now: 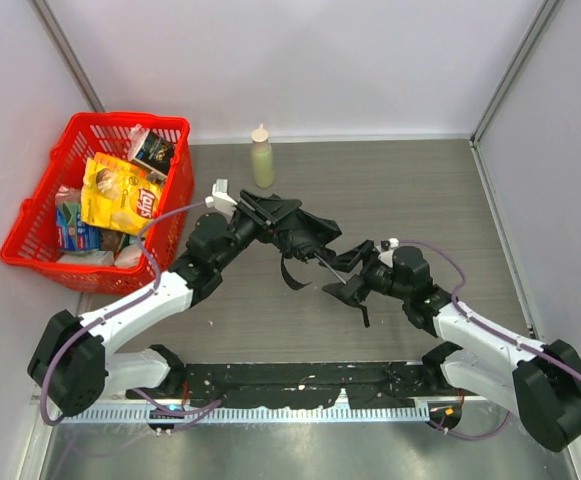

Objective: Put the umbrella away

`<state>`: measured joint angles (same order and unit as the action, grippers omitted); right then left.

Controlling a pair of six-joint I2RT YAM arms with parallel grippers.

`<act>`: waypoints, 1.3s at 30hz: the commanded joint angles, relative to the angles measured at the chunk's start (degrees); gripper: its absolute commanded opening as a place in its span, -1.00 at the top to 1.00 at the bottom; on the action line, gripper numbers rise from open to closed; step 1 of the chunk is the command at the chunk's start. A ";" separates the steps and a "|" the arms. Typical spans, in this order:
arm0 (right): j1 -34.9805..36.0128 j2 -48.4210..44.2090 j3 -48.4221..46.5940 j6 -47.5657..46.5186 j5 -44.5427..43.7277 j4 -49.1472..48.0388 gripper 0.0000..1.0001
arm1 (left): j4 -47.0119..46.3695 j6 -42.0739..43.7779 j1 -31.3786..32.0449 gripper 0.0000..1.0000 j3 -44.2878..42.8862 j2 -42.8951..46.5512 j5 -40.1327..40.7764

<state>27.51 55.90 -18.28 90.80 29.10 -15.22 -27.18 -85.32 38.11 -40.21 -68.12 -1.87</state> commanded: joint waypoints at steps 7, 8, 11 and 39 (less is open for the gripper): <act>11.42 -0.09 -1.14 23.09 -8.36 -17.39 -0.46 | -16.15 -5.56 -0.75 1.00 -3.48 -1.05 -3.50; 12.30 -0.09 -1.23 23.19 -8.36 -16.95 -0.43 | -16.06 -5.65 -0.75 1.00 -3.39 -0.88 -3.41; 13.88 -2.02 -1.50 22.66 -10.37 -10.29 -0.43 | -16.33 -5.12 -0.67 1.00 -3.65 -0.70 -3.58; 25.31 6.33 -3.69 29.61 -19.52 -17.66 -0.46 | -15.71 -4.16 -0.75 1.00 -5.76 0.53 -3.58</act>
<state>52.12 63.29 -19.55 114.19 11.81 -30.61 -37.87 -89.47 37.69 -42.59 -70.22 -5.19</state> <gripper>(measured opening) 0.712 0.444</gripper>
